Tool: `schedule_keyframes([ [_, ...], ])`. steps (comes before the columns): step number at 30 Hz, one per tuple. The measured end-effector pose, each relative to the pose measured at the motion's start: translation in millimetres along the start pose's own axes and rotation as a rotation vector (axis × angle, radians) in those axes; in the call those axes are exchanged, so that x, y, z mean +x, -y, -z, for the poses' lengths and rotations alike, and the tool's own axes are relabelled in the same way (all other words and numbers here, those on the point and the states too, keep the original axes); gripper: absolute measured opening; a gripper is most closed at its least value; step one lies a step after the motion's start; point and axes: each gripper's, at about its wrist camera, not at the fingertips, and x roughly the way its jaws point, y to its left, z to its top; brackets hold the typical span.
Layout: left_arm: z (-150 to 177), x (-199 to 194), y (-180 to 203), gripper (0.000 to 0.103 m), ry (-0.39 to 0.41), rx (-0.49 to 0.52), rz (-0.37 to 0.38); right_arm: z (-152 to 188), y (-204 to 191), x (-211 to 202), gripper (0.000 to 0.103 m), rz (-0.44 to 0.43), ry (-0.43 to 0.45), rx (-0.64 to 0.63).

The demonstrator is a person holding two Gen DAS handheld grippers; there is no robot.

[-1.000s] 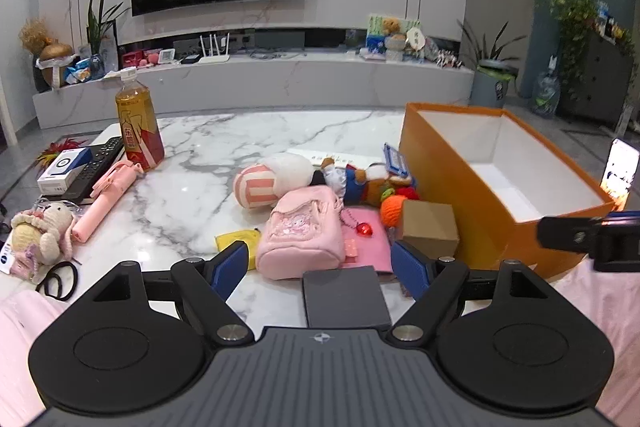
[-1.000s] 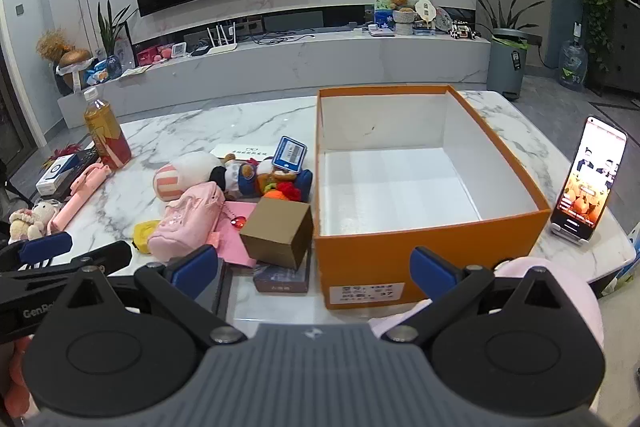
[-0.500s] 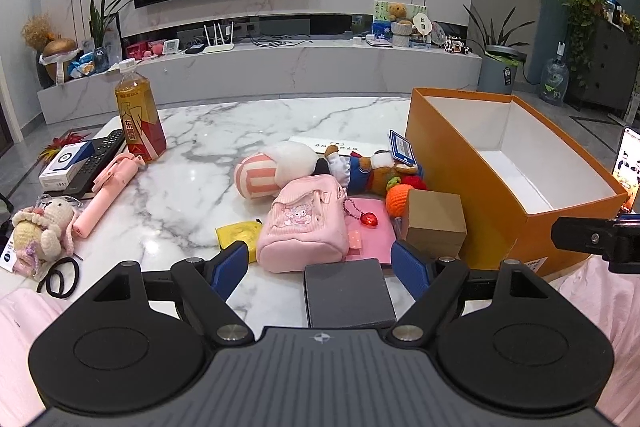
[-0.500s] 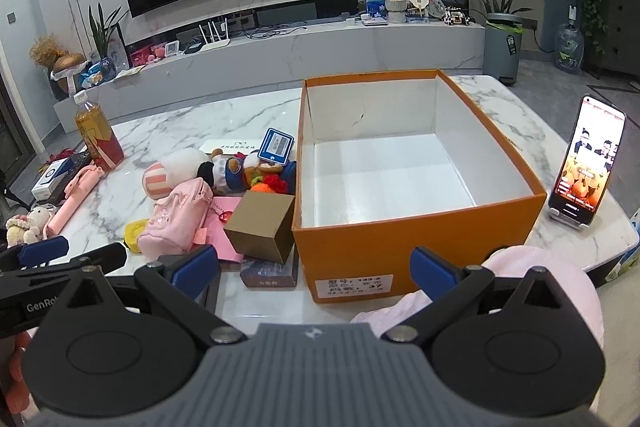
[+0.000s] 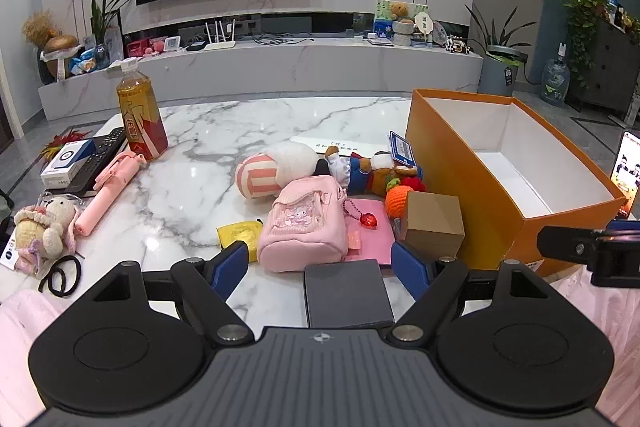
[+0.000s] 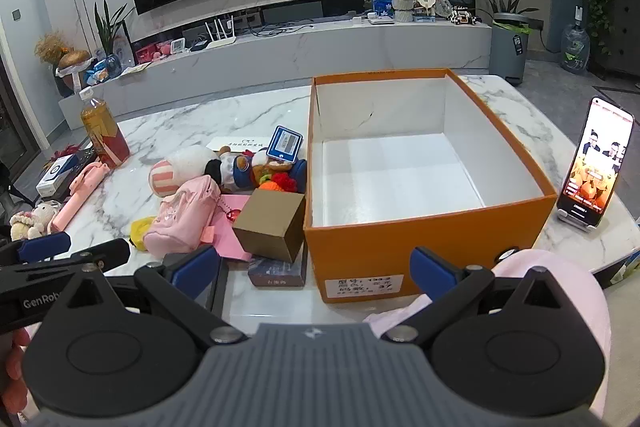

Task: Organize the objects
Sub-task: 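Move the left tool toward the dark grey card case, then grasp the dark grey card case with the left gripper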

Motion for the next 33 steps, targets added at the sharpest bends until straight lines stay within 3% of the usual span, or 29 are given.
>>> schedule_keyframes([
  [21,-1.9,7.8,-16.1,0.089,-0.039,-0.052,0.019,-1.0,-23.4,16.5,0.1,-0.04,-0.046,-0.042],
  [23,-2.5,9.9,-17.1,0.085,-0.05,-0.047,0.035,-1.2,-25.9,20.0,0.089,-0.052,-0.055,-0.047],
  [27,-3.8,18.8,-19.2,0.067,-0.085,-0.028,0.089,-1.8,-33.0,31.2,0.074,-0.094,-0.089,-0.061],
  [29,-3.8,26.4,-20.5,0.06,-0.114,-0.022,0.117,-1.4,-38.2,38.9,0.06,-0.121,-0.108,-0.072],
  [33,-2.9,44.6,-24.3,0.059,-0.175,-0.056,0.152,-0.7,-49.1,57.0,0.048,-0.165,-0.151,-0.093],
])
